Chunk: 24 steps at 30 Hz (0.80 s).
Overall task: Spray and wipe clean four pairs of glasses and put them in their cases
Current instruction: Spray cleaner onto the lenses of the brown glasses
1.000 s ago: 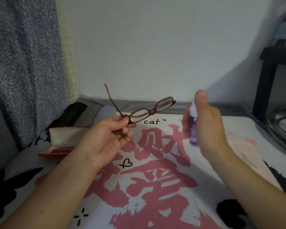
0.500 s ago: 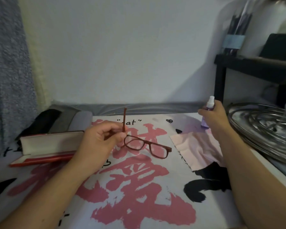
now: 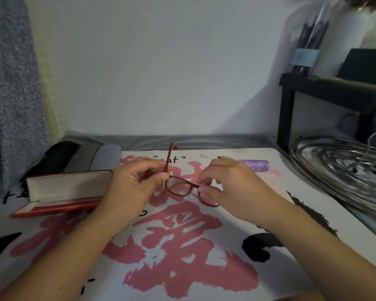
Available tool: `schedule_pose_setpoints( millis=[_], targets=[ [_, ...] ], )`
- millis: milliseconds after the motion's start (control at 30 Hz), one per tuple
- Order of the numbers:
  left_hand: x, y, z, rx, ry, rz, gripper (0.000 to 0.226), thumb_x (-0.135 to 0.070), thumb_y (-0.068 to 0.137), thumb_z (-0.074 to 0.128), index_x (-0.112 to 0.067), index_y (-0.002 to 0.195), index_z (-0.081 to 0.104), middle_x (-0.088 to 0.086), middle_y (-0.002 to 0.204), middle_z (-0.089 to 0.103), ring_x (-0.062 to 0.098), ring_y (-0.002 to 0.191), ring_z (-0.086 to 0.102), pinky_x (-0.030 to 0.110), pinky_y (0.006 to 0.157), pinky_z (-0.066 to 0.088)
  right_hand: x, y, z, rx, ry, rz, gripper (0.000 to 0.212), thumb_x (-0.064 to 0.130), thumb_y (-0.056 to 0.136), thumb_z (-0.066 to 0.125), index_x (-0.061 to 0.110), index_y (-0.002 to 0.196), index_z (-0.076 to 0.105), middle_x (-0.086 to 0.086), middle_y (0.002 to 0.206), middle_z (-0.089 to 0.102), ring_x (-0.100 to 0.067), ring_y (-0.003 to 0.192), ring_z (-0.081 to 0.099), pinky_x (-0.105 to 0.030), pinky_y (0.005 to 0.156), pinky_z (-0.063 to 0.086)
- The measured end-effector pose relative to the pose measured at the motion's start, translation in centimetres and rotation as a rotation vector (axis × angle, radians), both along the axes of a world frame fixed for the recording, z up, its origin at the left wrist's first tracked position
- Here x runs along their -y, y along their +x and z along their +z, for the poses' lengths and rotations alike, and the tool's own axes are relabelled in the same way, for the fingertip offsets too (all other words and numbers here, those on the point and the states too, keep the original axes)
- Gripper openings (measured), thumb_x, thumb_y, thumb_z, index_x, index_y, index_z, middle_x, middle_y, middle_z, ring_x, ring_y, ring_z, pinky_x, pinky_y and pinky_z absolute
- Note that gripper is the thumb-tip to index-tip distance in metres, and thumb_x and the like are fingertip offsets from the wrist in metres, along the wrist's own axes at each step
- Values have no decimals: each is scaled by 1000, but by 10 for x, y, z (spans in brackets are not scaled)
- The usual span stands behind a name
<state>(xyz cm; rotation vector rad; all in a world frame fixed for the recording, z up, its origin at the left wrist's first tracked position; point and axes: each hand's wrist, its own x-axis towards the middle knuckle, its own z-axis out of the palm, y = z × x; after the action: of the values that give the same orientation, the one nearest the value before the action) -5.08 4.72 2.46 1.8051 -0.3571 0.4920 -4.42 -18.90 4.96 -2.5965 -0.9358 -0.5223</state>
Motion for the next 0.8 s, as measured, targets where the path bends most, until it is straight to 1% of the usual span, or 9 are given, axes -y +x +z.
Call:
schedule_pose_setpoints(
  millis=[133, 200, 300, 367, 433, 500, 600, 700, 800],
  targets=[
    [1, 0, -2, -37, 9, -20, 34, 1, 84, 74, -31, 91, 77, -13, 91, 75, 7, 88, 70, 19, 83, 56, -5, -4, 1, 23, -83, -37, 7, 18, 90, 63, 19, 89, 71, 10, 85, 61, -7, 76, 52, -26, 69, 47],
    [2, 0, -1, -84, -30, -22, 38, 0, 86, 72, -38, 85, 77, -16, 86, 75, 3, 82, 70, 18, 73, 57, -3, -4, 4, -9, 113, -94, 8, 14, 86, 65, 21, 83, 65, 14, 76, 57, -7, 68, 51, -25, 64, 45],
    [0, 2, 1, -122, -110, 49, 27, -4, 89, 70, -31, 90, 75, -14, 85, 75, 0, 79, 69, 18, 67, 55, 13, 1, 6, -178, 546, -159, 19, 8, 85, 62, 25, 77, 59, 7, 68, 61, -12, 64, 55, -25, 62, 44],
    [-3, 4, 1, -109, -146, 93, 24, -5, 90, 70, -29, 92, 75, -13, 88, 76, 0, 79, 70, 15, 68, 55, 31, 0, 3, -309, 637, -64, 22, 0, 85, 61, 21, 81, 63, 2, 73, 66, -23, 72, 60, -28, 68, 47],
    [-5, 5, 1, -81, -126, 95, 27, -4, 89, 71, -31, 91, 75, -15, 91, 76, 1, 85, 71, 19, 75, 57, 48, 0, -3, -423, 554, 25, 22, -2, 86, 62, 18, 85, 69, 3, 83, 69, -19, 80, 64, -23, 74, 49],
    [-5, 4, 0, -34, -62, 78, 28, -3, 89, 71, -30, 93, 75, -15, 94, 75, 4, 91, 70, 24, 83, 56, 67, 16, -7, -469, 503, -39, 23, -1, 86, 61, 18, 90, 73, 2, 93, 73, -19, 90, 67, -29, 83, 53],
    [-5, 4, -1, 41, 9, 36, 27, 1, 88, 70, -23, 96, 78, -10, 92, 71, 8, 91, 66, 21, 85, 52, 94, 67, -7, -235, 71, -322, 31, -1, 88, 61, 17, 109, 75, -1, 116, 72, -25, 110, 64, -39, 98, 49],
    [-5, 3, -1, 73, 25, 11, 29, 4, 86, 71, -23, 95, 78, -6, 90, 71, 11, 89, 66, 18, 84, 51, 98, 101, -5, -297, -362, -342, 19, 7, 86, 57, 12, 99, 70, -4, 102, 71, -31, 99, 62, -38, 86, 46],
    [-6, 0, 1, 51, -6, 4, 33, 1, 86, 72, -30, 93, 78, -7, 91, 72, 10, 89, 67, 22, 84, 54, 93, 113, 2, -344, -425, -304, 10, 15, 91, 60, 23, 91, 65, 10, 89, 64, -20, 87, 60, -32, 75, 46]
  ],
)
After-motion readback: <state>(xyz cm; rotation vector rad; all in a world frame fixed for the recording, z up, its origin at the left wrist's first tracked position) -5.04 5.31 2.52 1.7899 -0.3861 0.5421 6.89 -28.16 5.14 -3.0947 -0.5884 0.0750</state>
